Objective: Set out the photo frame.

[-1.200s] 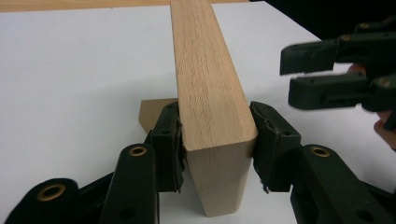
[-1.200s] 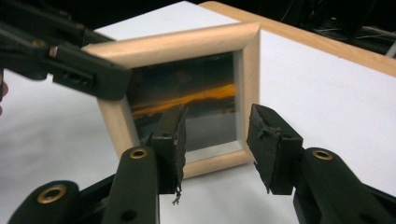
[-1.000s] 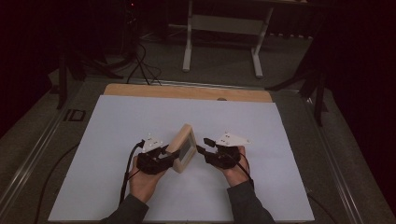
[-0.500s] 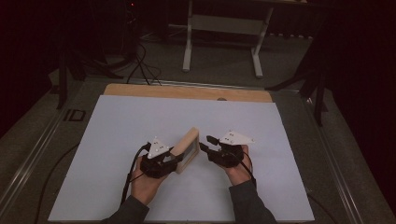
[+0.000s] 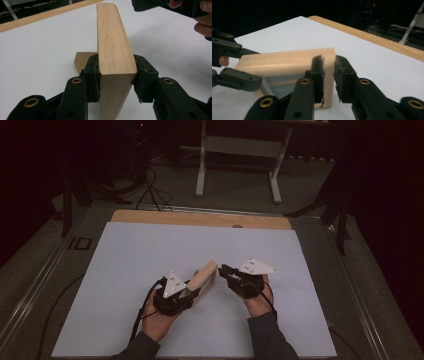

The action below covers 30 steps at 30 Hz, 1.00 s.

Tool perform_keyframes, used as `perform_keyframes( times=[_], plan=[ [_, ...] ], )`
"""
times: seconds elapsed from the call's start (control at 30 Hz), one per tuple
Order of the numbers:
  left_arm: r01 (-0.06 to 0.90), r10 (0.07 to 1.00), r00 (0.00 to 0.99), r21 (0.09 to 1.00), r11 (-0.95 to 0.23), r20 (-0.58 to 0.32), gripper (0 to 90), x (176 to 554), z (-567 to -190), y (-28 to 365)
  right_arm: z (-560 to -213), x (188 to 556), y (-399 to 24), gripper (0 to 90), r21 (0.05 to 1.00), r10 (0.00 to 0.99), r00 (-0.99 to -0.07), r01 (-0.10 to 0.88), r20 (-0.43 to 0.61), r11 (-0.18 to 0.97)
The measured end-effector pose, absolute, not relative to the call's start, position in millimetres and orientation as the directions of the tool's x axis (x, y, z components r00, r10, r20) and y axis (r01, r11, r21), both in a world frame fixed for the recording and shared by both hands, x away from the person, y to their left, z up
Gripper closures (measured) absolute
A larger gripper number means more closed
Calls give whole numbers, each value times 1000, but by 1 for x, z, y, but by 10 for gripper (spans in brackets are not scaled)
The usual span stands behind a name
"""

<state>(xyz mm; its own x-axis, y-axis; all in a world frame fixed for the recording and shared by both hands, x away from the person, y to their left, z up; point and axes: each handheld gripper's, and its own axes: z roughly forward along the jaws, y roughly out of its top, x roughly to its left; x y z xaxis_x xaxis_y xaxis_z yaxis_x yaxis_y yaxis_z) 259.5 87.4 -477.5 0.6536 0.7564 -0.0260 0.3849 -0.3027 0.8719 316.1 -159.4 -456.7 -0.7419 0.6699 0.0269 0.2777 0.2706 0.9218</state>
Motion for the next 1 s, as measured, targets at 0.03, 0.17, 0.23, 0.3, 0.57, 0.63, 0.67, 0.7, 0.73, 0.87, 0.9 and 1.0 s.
perform_keyframes(
  times=[0.03, 0.17, 0.23, 0.3, 0.57, 0.63, 0.67, 0.7, 0.73, 0.87, 0.9, 1.0],
  plan=[
    [380, 753, 658, 872, -308, -21, 603, 259, -478, 87, -456, 316, -160, 815, 922, 669, -743, 274, 24, 272],
    [359, 737, 676, 876, -323, -5, 603, 254, -478, 83, -454, 315, -159, 881, 925, 666, -746, 262, 12, 277],
    [342, 721, 693, 878, -336, 6, 603, 251, -479, 80, -454, 315, -159, 890, 924, 667, -745, 260, 8, 279],
    [330, 706, 708, 880, -343, 10, 603, 248, -479, 78, -454, 315, -159, 891, 924, 668, -744, 259, 7, 280],
    [292, 666, 745, 884, -366, 30, 603, 241, -480, 71, -454, 315, -160, 893, 923, 673, -740, 258, 0, 284],
    [285, 658, 752, 884, -370, 33, 603, 239, -480, 69, -454, 315, -159, 894, 923, 675, -738, 259, -1, 285],
    [281, 654, 756, 884, -372, 35, 603, 239, -480, 69, -454, 316, -159, 893, 922, 675, -738, 260, -1, 286],
    [279, 650, 759, 884, -376, 37, 603, 238, -480, 68, -455, 316, -159, 893, 922, 676, -737, 261, -2, 287],
    [277, 648, 761, 884, -377, 38, 603, 238, -480, 68, -455, 316, -159, 894, 921, 677, -736, 262, -3, 289],
    [281, 647, 762, 885, -370, 29, 602, 238, -480, 69, -456, 317, -160, 894, 915, 681, -732, 272, -5, 298],
    [282, 647, 762, 886, -369, 26, 602, 238, -480, 70, -457, 317, -160, 894, 914, 682, -731, 274, -4, 299],
    [289, 650, 759, 887, -360, 17, 599, 239, -481, 71, -457, 317, -159, 895, 914, 684, -730, 274, -5, 299]
  ],
)
